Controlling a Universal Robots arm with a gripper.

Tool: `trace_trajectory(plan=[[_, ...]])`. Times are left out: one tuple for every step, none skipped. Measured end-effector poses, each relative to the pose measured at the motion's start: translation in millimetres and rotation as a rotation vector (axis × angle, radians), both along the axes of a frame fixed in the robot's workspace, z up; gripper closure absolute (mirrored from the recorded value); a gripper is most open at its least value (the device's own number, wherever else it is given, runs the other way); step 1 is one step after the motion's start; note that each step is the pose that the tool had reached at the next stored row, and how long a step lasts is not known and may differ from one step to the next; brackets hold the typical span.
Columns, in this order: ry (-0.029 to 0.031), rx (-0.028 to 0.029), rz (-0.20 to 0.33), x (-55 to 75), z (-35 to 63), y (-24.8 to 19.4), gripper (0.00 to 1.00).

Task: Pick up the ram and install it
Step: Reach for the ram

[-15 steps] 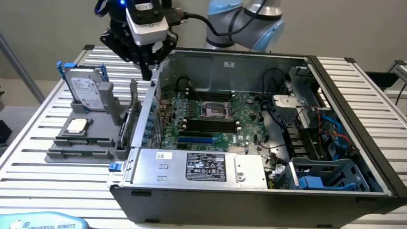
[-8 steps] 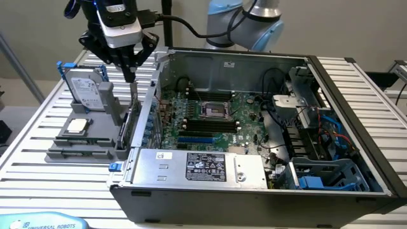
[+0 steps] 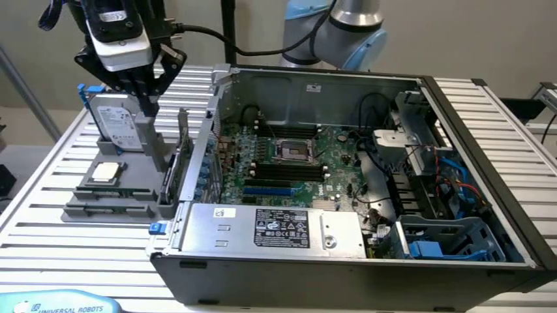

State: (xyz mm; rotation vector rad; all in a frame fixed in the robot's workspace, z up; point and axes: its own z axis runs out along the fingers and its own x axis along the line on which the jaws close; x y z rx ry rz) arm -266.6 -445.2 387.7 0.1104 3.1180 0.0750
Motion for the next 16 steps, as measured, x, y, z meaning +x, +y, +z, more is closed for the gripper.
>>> trace_trajectory(plan=[[0.0,0.0,0.0,-4.9,-0.7,-0.9,0.89],[0.0,0.0,0.0,-9.4,-1.4,-1.7,0.89],[0.0,0.0,0.0,-13.9,-2.3,-2.4,0.89],[0.0,0.0,0.0,-18.4,-3.3,-3.2,0.89],[0.0,0.0,0.0,-22.9,-4.4,-3.9,0.89],[-0.0001,0.0001,0.0,-27.4,-5.7,-4.6,0.89],[0.0,0.0,0.0,-31.9,-6.9,-5.2,0.89],[0.0,0.0,0.0,-36.4,-8.2,-5.8,0.89],[0.0,0.0,0.0,-41.3,-9.7,-6.5,0.89],[0.0,0.0,0.0,-45.8,-11.1,-7.1,0.89],[0.0,0.0,0.0,-50.3,-12.5,-7.6,0.89],[0.0001,-0.0001,0.0,-54.8,-13.9,-8.1,0.89],[0.0,0.0,0.0,-59.3,-15.4,-8.5,0.89],[-0.0001,0.0001,0.0,-63.9,-17.1,-8.9,0.89],[0.0,0.0,0.0,-68.4,-18.6,-9.2,0.89],[0.0,0.0,0.0,-72.9,-20.2,-9.4,0.89]])
